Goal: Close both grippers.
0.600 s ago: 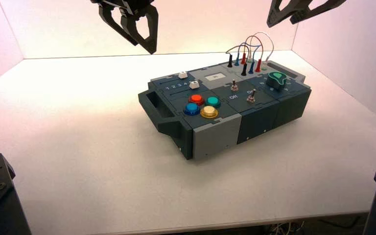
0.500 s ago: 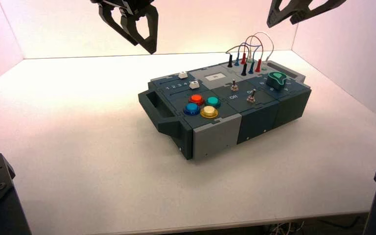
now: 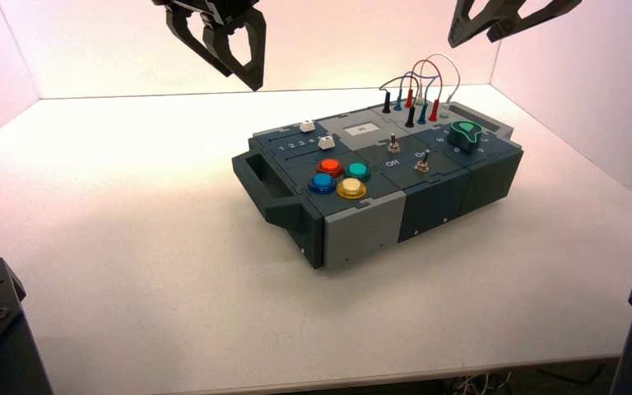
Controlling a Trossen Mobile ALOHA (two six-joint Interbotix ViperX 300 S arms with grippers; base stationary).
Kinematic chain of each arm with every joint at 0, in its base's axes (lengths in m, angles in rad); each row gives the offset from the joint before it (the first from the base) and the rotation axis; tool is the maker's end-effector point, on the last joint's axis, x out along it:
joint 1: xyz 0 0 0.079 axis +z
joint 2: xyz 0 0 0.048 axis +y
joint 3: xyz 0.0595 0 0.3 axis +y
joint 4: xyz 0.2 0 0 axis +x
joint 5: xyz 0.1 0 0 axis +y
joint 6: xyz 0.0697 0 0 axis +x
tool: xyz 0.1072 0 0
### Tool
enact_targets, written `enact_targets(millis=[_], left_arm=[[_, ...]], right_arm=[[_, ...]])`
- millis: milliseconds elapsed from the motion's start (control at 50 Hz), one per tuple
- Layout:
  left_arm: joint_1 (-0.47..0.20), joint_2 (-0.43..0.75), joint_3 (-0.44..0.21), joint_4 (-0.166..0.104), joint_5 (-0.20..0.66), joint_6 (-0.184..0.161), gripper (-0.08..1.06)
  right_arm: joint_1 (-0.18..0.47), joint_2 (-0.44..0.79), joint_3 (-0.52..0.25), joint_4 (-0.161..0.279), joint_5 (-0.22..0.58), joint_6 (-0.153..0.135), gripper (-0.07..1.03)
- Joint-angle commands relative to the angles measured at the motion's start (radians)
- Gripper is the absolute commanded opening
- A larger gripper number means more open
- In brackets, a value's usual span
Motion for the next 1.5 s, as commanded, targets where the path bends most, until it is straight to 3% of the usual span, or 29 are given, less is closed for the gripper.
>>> enact_targets(millis=[20, 560, 640, 680, 720, 740, 760, 800, 820, 860, 900, 1500], left_arm=[[0.008, -0.012, -0.028, 0.003, -0.008, 0.006, 0.8], [0.008, 0.002, -0.035, 0.002, 0.011, -0.003, 0.79], [0.008, -0.002, -0.032, 0.0, 0.018, -0.006, 0.73], [0.008, -0.003, -0.031, 0.0, 0.023, -0.006, 0.6], [0.008, -0.002, -0.029, 0.0, 0.031, -0.005, 0.42], [0.008, 0.0, -0.029, 0.0, 0.04, -0.002, 0.26], [0.008, 0.002, -0.029, 0.0, 0.049, 0.0, 0.08], [0.008, 0.002, -0.032, 0.0, 0.06, 0.005, -0.06], [0.008, 0.002, -0.034, 0.0, 0.063, 0.006, -0.01], [0.008, 0.002, -0.034, -0.002, 0.067, 0.006, -0.03], [0.008, 0.002, -0.035, -0.002, 0.069, 0.006, -0.03], [0.006, -0.055, -0.037, -0.014, 0.067, 0.003, -0.03]], right_arm=[[0.005, 0.0, -0.02, 0.005, -0.008, 0.002, 0.83], [0.005, 0.006, -0.02, 0.0, -0.008, 0.002, 0.83], [0.003, 0.008, -0.018, 0.0, -0.009, 0.002, 0.81], [0.002, 0.009, -0.017, -0.002, -0.012, 0.002, 0.76], [0.002, 0.017, -0.017, -0.005, -0.008, 0.0, 0.6], [0.002, 0.02, -0.018, -0.006, -0.006, -0.002, 0.54], [0.002, 0.025, -0.02, -0.011, 0.0, -0.005, 0.39], [0.002, 0.034, -0.026, -0.025, 0.025, -0.008, 0.04], [0.002, 0.037, -0.028, -0.029, 0.032, -0.009, -0.03], [0.002, 0.044, -0.037, -0.043, 0.051, -0.009, 0.01], [0.002, 0.052, -0.041, -0.049, 0.058, -0.009, -0.03], [0.002, 0.021, -0.026, -0.098, 0.017, -0.009, -0.02]])
